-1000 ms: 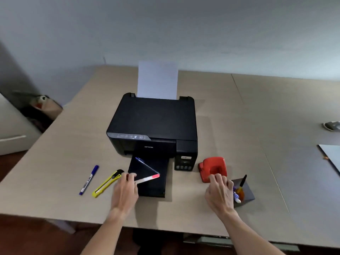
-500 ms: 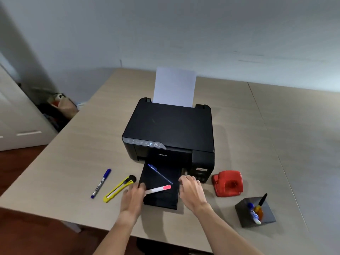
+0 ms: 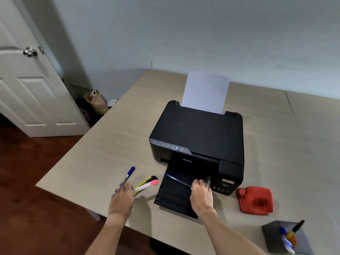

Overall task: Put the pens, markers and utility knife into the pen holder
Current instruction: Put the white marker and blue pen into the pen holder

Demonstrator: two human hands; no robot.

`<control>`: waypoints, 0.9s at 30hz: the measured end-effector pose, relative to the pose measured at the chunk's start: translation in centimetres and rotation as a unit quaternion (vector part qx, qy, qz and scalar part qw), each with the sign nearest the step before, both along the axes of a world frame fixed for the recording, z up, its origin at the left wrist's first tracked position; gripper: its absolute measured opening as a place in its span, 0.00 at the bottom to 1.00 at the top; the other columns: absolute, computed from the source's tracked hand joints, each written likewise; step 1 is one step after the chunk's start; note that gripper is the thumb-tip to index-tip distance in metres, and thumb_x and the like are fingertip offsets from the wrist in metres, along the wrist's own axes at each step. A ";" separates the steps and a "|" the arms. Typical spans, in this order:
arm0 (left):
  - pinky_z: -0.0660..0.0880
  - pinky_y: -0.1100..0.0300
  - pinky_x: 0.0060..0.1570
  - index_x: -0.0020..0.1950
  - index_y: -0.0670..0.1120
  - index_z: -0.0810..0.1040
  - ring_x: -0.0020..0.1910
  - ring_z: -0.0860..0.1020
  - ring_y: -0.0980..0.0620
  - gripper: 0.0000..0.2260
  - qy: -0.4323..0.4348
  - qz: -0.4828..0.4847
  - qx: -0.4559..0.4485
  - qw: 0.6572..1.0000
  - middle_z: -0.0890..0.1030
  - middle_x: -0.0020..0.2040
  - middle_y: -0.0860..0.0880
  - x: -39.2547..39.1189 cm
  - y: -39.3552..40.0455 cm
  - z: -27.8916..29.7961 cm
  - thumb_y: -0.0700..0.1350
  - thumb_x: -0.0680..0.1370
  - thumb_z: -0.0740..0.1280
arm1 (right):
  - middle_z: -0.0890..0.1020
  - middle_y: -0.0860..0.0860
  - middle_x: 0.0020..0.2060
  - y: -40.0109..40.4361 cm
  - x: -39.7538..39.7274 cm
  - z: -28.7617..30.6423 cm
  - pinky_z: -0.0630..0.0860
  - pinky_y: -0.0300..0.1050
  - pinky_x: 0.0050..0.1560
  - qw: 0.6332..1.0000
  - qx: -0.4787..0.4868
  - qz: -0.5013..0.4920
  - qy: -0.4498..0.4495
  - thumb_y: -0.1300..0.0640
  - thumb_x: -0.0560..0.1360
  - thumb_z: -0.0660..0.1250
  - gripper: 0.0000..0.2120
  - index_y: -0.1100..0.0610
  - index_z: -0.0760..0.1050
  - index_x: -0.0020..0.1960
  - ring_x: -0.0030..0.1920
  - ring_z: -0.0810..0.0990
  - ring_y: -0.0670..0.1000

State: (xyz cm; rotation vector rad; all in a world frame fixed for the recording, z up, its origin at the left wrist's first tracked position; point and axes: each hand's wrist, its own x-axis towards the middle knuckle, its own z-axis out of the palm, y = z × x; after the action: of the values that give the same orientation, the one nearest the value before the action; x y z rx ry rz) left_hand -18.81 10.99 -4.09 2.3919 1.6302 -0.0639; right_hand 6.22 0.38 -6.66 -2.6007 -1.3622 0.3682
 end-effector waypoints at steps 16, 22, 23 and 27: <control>0.76 0.55 0.49 0.56 0.47 0.70 0.46 0.77 0.48 0.07 -0.163 -0.349 -0.051 0.921 0.76 0.52 0.48 18.8 -12.0 1.6 0.38 0.80 0.60 | 0.77 0.51 0.39 -19.2 12.0 6.7 0.70 0.50 0.47 0.960 0.250 -0.129 -0.001 0.60 0.78 0.59 0.06 0.54 0.68 0.42 0.42 0.73 0.56; 0.75 0.51 0.51 0.57 0.48 0.71 0.47 0.76 0.47 0.12 -0.187 -0.392 -0.052 0.899 0.75 0.52 0.48 24.3 -15.2 3.5 0.34 0.80 0.55 | 0.75 0.51 0.37 -26.7 15.2 8.6 0.70 0.49 0.45 0.926 0.293 -0.234 -0.031 0.62 0.79 0.60 0.08 0.55 0.68 0.41 0.39 0.73 0.55; 0.75 0.51 0.50 0.58 0.47 0.71 0.46 0.76 0.46 0.13 -0.187 -0.400 -0.044 0.896 0.75 0.52 0.47 25.1 -15.5 3.8 0.34 0.80 0.54 | 0.75 0.50 0.36 -27.7 15.4 8.8 0.70 0.48 0.44 0.924 0.293 -0.242 -0.038 0.62 0.79 0.60 0.09 0.55 0.68 0.41 0.39 0.73 0.54; 0.77 0.52 0.50 0.62 0.46 0.71 0.44 0.78 0.47 0.16 -0.168 -0.438 0.002 0.883 0.75 0.53 0.46 27.6 -16.3 4.9 0.32 0.79 0.55 | 0.76 0.51 0.37 -30.3 15.3 8.8 0.70 0.47 0.48 0.927 0.265 -0.260 -0.063 0.63 0.78 0.60 0.07 0.57 0.69 0.42 0.40 0.74 0.55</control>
State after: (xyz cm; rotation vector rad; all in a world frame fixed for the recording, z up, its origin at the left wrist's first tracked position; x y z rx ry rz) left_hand 8.78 -5.32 0.86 2.7318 0.3182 0.1842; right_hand 21.50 -29.91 2.12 -2.4022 -0.6202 -0.2243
